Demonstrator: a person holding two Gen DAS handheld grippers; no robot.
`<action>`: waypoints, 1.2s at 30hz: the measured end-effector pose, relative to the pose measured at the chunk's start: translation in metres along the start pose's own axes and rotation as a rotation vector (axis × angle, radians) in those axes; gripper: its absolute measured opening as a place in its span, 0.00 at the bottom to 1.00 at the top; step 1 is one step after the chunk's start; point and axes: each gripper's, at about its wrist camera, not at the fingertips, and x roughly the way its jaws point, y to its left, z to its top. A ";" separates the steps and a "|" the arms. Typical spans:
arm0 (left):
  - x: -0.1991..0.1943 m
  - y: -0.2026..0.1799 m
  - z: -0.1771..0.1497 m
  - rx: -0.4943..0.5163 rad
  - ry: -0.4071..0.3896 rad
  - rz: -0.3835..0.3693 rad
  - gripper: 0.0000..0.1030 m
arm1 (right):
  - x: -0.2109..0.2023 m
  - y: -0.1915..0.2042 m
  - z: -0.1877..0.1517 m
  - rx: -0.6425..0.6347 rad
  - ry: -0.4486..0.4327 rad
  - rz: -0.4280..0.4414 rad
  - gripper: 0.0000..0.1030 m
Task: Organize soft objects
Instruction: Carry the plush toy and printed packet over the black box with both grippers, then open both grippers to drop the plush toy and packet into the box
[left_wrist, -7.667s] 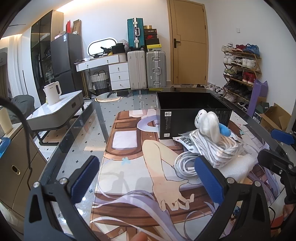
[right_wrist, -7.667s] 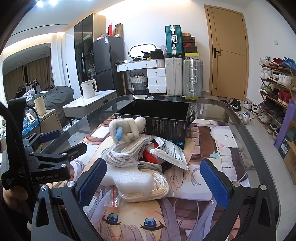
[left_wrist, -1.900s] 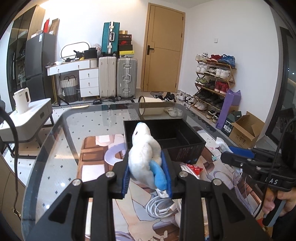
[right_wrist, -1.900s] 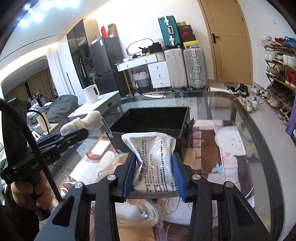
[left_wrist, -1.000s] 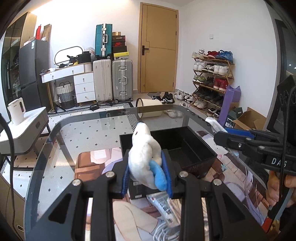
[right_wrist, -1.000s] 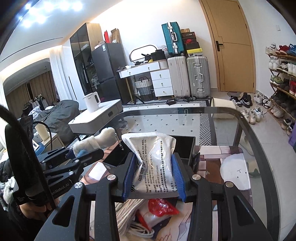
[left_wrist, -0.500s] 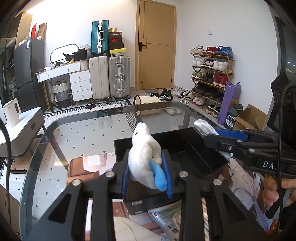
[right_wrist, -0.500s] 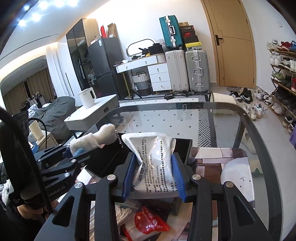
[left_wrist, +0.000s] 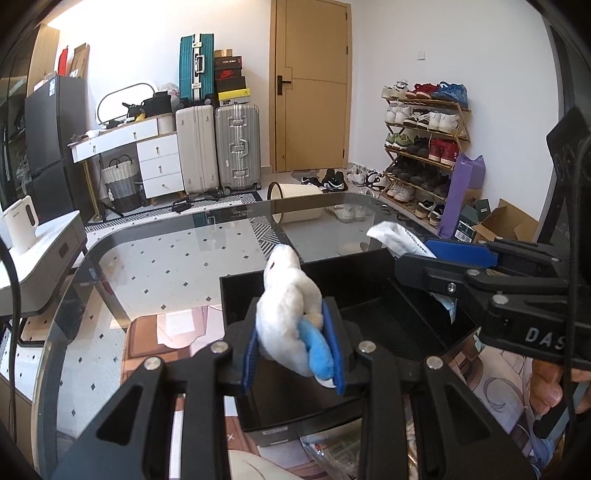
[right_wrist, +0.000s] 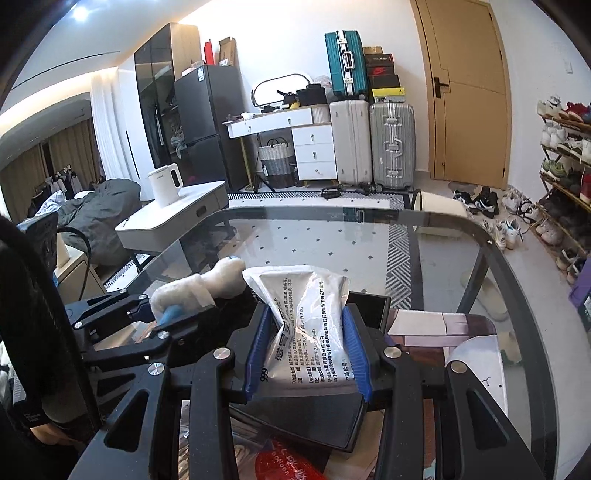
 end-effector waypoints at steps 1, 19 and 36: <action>0.001 0.000 -0.001 0.000 0.001 -0.001 0.29 | 0.000 0.000 0.000 0.001 -0.002 0.013 0.39; -0.003 -0.004 -0.007 -0.005 0.061 -0.014 0.63 | -0.016 -0.011 -0.009 0.003 0.002 -0.027 0.87; -0.094 0.005 -0.030 -0.049 -0.023 0.094 1.00 | -0.091 0.008 -0.054 0.041 -0.023 -0.024 1.00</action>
